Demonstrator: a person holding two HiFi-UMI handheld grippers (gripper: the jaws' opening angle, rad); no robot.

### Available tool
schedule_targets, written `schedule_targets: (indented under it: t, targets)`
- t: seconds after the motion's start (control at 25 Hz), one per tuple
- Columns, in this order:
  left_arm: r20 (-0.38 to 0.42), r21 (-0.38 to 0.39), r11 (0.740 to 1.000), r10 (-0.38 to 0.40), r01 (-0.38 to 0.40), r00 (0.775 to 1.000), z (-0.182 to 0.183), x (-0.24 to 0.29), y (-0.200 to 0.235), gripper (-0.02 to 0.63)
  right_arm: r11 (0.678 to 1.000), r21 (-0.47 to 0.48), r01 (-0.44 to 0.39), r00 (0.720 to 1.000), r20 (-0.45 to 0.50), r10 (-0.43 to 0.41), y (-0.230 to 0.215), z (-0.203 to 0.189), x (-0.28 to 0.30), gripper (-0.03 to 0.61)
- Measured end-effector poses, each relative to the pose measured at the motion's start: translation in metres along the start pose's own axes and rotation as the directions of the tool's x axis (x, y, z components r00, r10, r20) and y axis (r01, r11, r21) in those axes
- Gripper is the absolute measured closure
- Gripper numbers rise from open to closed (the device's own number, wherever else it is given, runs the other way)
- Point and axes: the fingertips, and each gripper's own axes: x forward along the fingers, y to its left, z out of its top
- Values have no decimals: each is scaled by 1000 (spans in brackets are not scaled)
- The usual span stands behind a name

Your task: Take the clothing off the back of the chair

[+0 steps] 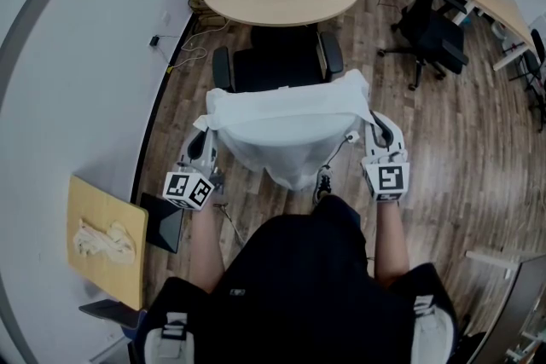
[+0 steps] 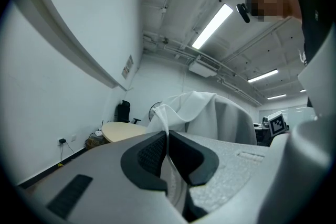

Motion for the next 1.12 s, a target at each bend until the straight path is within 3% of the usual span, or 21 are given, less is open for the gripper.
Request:
schedule_targets:
  t: [0.4,0.72,0.92,1.12]
  targets:
    - [45,9,999,38,-39,998,13,-20,7,607,1000,-19,22,1000,-12,-22,4,2,-10,581]
    - [84,12,999,51,-52,995,20,-46,10,607,998,-48,28,999,32,-26,16,17,-25,580]
    - [102,23,999,31,-34,994,26,-60,1,607,998,-42,50,999,9,-50,20,17,-40,580]
    - [97,28,1000,-2,0,995,25,-73,-11,607,997,-58,52,997,57,-49,30,24,-57,581]
